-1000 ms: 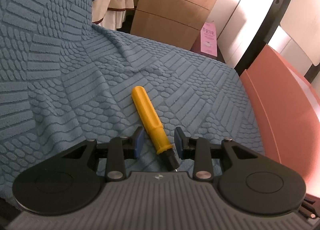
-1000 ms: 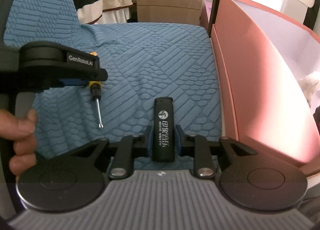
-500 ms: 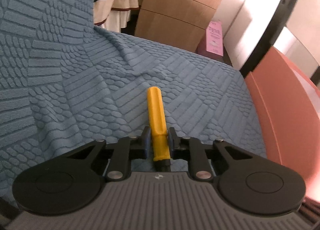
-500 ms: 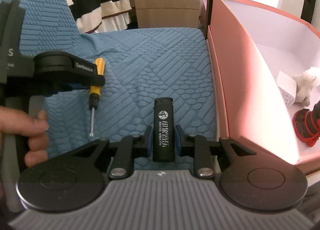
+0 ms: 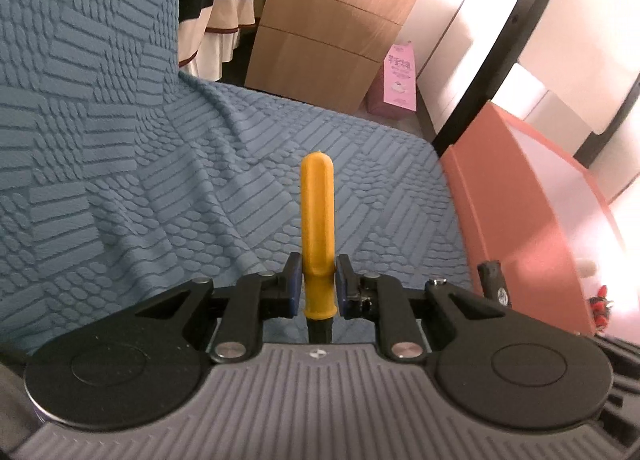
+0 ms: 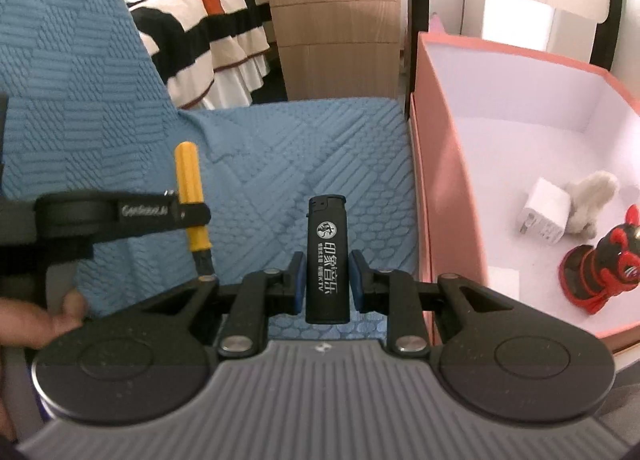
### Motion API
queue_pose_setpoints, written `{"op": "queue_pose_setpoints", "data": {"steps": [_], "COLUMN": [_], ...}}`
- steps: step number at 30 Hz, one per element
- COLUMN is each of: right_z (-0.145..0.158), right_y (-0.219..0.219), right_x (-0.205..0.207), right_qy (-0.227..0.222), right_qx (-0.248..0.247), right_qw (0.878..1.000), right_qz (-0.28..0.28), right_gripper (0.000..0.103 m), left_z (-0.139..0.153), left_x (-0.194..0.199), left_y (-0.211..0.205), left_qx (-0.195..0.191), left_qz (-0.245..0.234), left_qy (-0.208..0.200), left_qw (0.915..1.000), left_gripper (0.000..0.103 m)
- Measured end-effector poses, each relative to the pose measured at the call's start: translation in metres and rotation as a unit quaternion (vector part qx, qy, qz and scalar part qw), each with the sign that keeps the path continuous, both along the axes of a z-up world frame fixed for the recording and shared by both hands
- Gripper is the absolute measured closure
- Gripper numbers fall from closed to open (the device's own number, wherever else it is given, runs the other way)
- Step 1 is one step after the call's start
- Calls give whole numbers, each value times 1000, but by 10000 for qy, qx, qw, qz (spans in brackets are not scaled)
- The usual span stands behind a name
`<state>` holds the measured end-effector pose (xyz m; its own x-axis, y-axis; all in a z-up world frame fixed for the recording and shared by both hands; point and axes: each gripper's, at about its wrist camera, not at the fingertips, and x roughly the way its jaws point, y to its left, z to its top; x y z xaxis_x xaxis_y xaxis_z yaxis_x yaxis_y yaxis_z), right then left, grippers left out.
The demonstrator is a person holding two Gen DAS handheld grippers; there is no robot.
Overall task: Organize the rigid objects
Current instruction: 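Carry the screwdriver and black stick over the pink box with both tools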
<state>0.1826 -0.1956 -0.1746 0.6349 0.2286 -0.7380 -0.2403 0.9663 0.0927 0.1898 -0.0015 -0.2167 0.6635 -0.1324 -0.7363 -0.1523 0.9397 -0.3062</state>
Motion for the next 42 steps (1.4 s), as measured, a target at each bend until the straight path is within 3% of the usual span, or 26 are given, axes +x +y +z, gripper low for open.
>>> {"op": "queue_pose_setpoints", "data": {"steps": [11,28,35,42], "right_z": [59,141,142,119], "right_y": [-15,-80,-118,-171], "right_x": [1,11,20,30], "right_qy": [-373,-1023,-1034,-799], "right_qx": [51,194,163,96], "right_qw": [9993,9941,9934,9933], "right_qz": [-33,-296,-478,-834], "right_gripper": [77,77,77,77], "left_z": [60,165,173,146], "left_x": [-12,8,20,38], "left_y": [-15,-95,-150,-202], "left_qx": [-311,-448,-478,-515], "left_qz": [-227,-937,-1208,-1460], "left_qy": [-152,-597,-569,-230], "left_qw": [9991,9928,9899,9877], "left_gripper": [83,82,82,82]}}
